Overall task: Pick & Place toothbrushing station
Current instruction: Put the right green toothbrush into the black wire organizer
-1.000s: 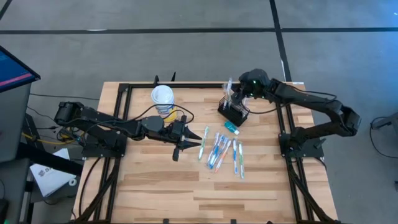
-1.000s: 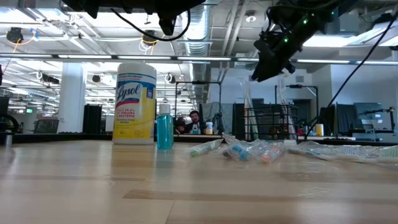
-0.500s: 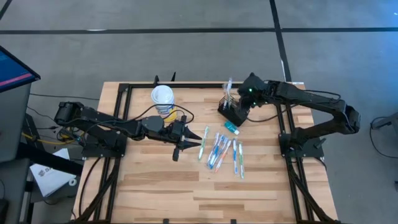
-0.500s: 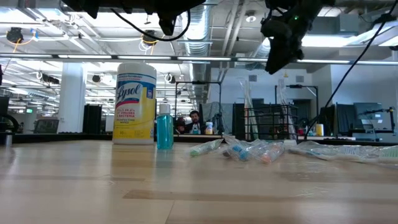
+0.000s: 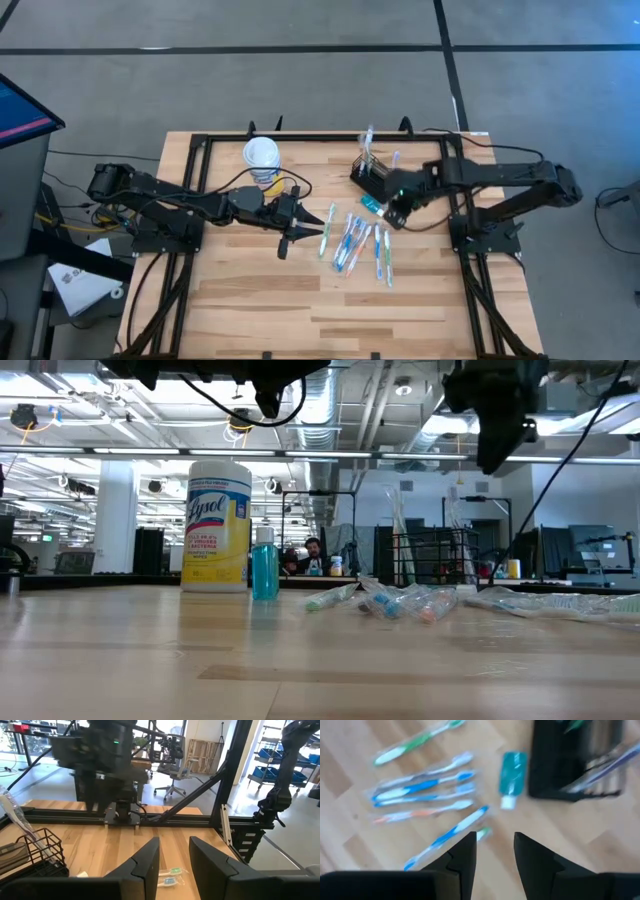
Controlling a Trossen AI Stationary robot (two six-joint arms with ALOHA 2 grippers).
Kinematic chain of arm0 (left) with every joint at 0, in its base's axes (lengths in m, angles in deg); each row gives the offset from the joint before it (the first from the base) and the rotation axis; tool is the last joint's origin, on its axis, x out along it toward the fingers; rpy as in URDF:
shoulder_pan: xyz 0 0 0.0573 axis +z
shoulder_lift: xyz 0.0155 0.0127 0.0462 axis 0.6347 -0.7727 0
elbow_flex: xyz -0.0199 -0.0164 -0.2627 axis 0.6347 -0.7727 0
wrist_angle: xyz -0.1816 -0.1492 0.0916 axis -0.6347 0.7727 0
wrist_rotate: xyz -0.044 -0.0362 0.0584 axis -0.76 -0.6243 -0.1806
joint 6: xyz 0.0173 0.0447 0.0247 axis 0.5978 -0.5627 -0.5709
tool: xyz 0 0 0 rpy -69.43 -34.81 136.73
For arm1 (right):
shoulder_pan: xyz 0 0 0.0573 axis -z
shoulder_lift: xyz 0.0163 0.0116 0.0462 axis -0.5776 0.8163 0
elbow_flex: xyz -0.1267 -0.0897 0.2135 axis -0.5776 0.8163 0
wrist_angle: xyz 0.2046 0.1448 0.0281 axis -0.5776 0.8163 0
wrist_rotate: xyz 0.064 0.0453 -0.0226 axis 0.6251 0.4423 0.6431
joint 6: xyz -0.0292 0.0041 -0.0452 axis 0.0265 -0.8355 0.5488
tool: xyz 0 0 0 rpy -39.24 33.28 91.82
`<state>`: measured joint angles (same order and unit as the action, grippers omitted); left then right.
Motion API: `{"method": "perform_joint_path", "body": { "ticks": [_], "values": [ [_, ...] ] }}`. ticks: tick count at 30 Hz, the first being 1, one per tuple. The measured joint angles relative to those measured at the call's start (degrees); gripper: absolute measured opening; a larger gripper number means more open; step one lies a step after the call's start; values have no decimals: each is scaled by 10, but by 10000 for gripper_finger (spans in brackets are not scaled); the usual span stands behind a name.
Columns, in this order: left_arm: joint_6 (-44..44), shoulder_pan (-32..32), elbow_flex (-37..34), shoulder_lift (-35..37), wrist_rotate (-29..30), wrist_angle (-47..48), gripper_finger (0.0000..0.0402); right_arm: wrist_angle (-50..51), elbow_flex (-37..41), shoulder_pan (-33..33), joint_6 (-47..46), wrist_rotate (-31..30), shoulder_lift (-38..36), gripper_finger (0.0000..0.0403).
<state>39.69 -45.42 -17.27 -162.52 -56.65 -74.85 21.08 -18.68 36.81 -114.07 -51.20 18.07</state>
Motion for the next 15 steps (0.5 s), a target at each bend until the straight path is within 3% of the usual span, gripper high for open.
{"method": "perform_joint_path", "body": {
  "ticks": [6, 15],
  "values": [
    [0, 0, 0, 0, 0, 3, 102, -25, 21, -110, -123, -5, 4, 121],
    [0, 0, 0, 0, 0, 8, 102, -98, 113, -240, -319, -6, 4, 120]
  ]
}}
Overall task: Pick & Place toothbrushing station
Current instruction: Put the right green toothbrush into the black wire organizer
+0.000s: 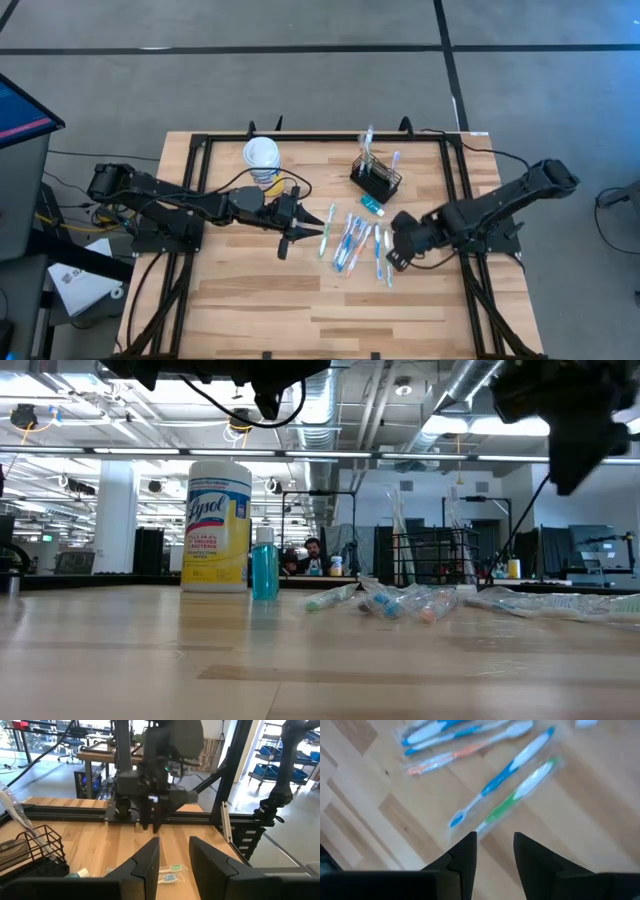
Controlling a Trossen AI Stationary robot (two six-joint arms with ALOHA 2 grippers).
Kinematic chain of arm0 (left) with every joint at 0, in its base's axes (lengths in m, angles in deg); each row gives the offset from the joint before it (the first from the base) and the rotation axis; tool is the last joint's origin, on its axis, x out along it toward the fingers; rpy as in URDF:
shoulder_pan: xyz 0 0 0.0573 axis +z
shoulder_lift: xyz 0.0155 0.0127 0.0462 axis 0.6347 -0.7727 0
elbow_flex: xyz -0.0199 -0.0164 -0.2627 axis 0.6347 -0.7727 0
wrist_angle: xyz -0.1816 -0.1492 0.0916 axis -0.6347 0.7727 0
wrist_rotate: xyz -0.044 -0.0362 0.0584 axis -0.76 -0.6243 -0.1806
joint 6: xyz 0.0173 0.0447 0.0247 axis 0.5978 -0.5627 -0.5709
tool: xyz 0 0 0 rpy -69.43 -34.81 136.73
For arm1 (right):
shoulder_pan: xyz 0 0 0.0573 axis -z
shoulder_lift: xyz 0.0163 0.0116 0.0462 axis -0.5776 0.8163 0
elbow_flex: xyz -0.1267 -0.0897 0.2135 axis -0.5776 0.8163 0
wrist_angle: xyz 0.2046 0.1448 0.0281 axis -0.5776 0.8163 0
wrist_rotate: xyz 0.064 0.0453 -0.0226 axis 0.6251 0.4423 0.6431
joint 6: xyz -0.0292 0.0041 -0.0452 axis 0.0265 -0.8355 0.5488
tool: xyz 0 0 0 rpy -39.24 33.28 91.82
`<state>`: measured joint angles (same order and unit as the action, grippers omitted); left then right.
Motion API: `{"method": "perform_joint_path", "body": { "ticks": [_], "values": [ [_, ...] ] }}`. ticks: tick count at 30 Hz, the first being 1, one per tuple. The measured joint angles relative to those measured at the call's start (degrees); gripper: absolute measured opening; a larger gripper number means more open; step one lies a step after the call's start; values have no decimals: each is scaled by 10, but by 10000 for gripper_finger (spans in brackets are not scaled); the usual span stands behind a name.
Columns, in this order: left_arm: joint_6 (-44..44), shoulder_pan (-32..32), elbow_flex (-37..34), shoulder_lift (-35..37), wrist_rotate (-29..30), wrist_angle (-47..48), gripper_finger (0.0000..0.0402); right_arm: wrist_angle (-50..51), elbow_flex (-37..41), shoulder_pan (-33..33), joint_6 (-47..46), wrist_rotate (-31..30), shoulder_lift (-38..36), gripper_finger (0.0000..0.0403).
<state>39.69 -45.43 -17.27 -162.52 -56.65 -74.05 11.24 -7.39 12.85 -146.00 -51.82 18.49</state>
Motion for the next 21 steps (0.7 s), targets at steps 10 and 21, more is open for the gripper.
{"method": "perform_joint_path", "body": {
  "ticks": [10, 21],
  "values": [
    [0, 0, 0, 0, 0, 0, 102, -132, 95, -66, -133, -4, 0, 120],
    [-1, 0, 0, 0, 0, 3, 102, -219, 150, -76, -197, -5, 10, 119]
  ]
}}
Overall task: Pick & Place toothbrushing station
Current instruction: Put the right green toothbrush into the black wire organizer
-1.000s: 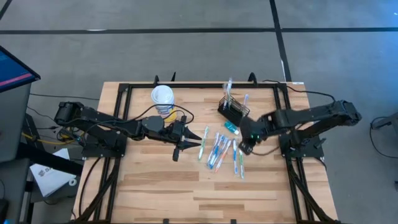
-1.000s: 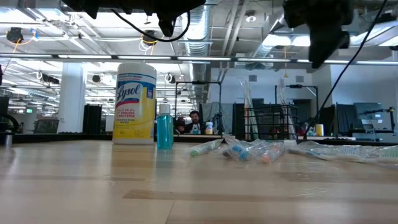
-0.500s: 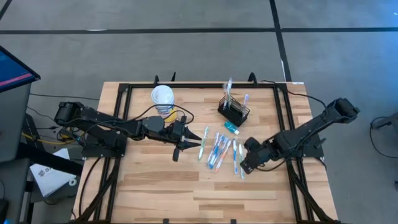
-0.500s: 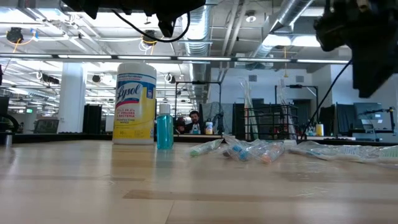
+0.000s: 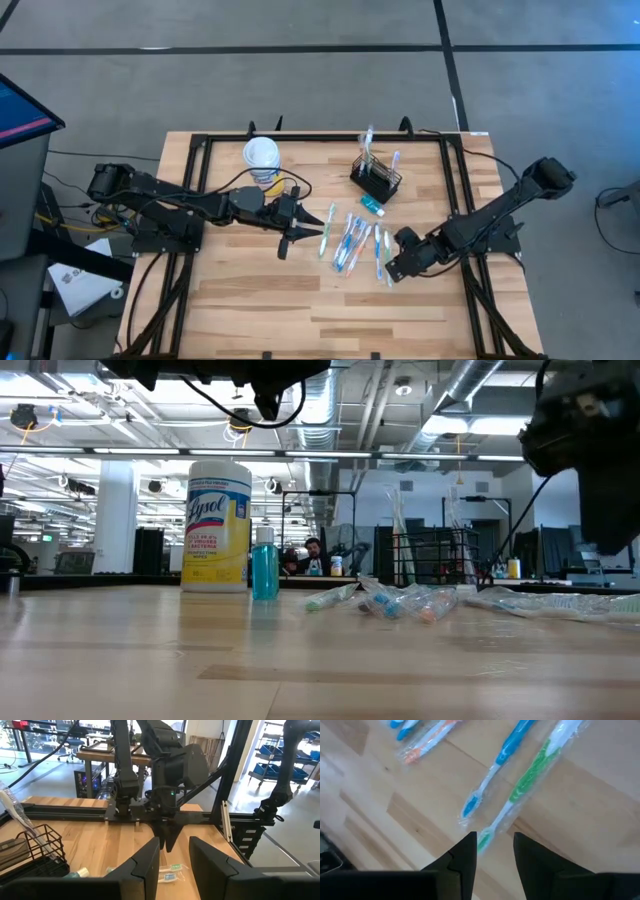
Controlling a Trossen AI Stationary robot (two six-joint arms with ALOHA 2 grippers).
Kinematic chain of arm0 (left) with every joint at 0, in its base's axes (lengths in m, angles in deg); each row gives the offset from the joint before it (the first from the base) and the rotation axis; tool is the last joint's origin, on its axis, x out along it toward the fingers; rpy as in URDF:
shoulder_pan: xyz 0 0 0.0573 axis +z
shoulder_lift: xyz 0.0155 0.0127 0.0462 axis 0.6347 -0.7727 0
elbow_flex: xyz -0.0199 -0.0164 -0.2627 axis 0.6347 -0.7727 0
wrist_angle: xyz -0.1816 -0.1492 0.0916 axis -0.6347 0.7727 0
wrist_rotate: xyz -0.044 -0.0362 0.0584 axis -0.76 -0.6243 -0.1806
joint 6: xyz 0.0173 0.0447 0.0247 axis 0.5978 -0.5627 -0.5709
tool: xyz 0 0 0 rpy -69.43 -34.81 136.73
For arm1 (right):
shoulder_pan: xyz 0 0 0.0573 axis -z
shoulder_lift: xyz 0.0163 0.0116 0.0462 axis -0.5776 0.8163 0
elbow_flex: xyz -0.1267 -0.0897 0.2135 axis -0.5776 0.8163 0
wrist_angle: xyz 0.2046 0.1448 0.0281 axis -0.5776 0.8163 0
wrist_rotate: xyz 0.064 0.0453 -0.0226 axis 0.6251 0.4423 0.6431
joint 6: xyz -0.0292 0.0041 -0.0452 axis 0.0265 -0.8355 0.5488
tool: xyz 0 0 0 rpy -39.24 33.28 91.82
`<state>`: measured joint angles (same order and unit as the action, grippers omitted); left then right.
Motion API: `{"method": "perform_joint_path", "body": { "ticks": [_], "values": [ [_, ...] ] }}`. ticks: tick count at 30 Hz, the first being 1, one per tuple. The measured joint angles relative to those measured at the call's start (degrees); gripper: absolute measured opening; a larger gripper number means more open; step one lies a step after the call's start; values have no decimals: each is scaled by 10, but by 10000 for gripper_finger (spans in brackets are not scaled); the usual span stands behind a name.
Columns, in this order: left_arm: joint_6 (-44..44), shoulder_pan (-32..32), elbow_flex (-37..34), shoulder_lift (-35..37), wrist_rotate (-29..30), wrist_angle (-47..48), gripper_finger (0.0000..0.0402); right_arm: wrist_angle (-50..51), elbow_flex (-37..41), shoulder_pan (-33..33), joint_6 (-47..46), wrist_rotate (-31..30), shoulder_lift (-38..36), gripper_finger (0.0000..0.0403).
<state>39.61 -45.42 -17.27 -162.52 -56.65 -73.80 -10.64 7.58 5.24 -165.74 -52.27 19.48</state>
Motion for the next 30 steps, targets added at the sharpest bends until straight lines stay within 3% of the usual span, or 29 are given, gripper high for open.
{"method": "perform_joint_path", "body": {
  "ticks": [17, 30],
  "values": [
    [0, 0, 0, 0, 0, 8, 102, -41, -35, 11, 23, 21, 144, 107],
    [0, 0, 0, 0, 0, 9, 102, -39, -37, 16, 13, 37, 175, 105]
  ]
}}
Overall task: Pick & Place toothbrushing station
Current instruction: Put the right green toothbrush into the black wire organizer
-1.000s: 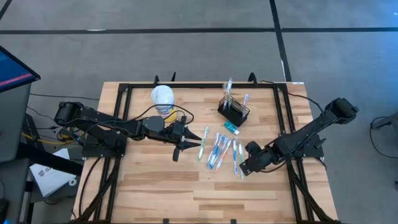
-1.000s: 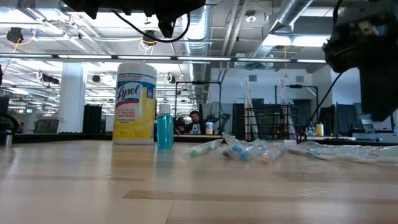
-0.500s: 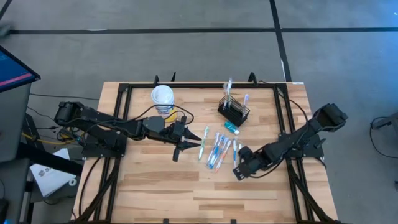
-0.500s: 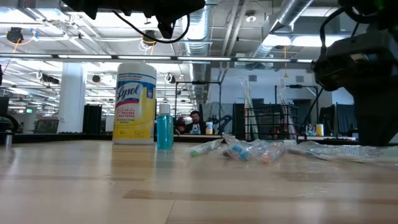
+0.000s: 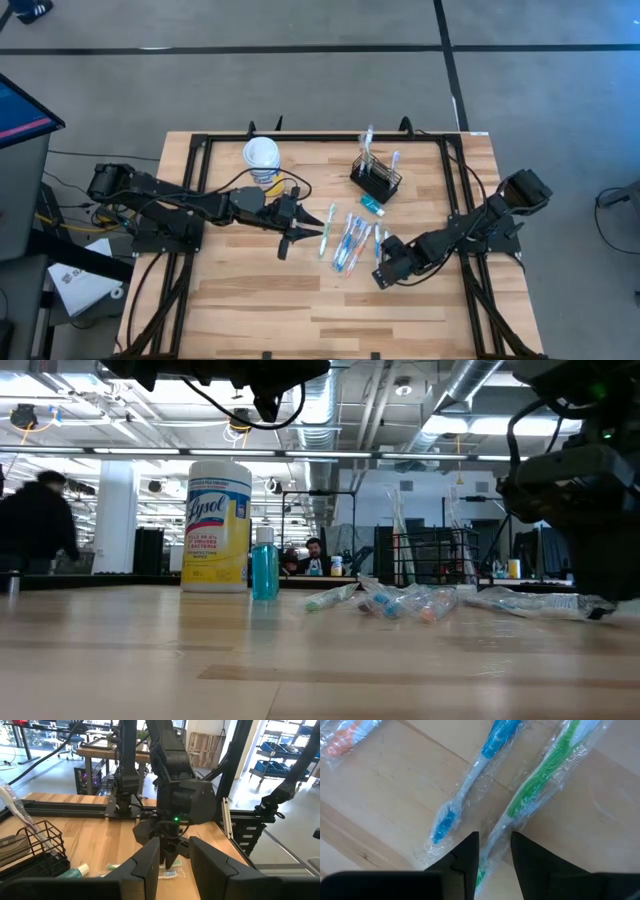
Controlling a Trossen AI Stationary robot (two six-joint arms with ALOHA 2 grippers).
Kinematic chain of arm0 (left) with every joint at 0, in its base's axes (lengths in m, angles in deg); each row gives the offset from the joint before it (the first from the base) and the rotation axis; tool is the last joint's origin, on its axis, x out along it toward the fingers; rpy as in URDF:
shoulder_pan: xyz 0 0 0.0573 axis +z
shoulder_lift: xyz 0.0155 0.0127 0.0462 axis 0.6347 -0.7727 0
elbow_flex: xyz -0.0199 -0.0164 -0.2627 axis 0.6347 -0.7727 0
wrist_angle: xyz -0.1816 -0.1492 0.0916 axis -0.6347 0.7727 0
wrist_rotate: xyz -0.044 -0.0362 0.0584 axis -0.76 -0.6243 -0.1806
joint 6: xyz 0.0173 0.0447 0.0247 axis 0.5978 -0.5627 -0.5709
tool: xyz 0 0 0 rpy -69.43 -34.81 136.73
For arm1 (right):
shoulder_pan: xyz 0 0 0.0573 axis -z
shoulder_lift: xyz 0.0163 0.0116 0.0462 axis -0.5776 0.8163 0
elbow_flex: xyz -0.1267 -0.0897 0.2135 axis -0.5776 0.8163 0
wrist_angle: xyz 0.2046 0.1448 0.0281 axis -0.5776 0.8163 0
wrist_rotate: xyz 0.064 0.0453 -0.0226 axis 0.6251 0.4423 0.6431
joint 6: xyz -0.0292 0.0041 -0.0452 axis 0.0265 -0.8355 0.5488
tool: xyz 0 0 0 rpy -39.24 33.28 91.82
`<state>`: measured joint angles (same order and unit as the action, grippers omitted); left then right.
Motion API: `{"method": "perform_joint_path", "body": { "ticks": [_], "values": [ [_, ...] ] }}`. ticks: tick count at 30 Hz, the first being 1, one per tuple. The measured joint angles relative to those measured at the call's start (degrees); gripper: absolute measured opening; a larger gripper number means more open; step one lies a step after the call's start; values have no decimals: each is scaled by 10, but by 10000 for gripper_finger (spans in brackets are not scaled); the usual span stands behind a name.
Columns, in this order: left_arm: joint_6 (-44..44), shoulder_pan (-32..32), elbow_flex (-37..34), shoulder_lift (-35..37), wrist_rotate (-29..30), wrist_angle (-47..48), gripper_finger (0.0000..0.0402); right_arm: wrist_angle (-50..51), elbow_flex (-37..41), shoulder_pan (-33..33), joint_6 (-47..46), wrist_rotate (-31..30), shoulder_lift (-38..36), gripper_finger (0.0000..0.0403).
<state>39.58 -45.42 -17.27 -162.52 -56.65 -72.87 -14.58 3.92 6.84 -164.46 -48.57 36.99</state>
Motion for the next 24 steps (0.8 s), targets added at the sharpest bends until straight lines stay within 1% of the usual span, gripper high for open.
{"method": "perform_joint_path", "body": {
  "ticks": [3, 7, 8, 15, 18, 20, 22, 24],
  "values": [
    [0, 0, 0, 0, 0, 0, 102, 3, 0, -3, 0, 0, 0, 84],
    [0, 0, 0, 0, 0, 0, 102, 5, 1, -3, 16, 0, 1, 20],
    [0, 0, 0, 0, 0, 0, 102, 4, 1, -4, 24, 0, 0, 12],
    [0, 0, 0, 0, 0, 1, 102, 19, -2, -4, 43, 1, -5, 4],
    [0, 0, 0, 0, 0, 1, 102, 90, -23, -4, 53, 1, -8, 2],
    [0, 0, 0, 0, 0, 1, 102, 138, -53, -4, 63, -3, -8, 0],
    [0, 0, 0, 0, 0, 1, 102, 189, -80, -4, 78, -18, -9, 1],
    [0, 0, 0, 0, 0, 1, 102, 214, -107, -4, 100, -32, -9, 1]
  ]
}}
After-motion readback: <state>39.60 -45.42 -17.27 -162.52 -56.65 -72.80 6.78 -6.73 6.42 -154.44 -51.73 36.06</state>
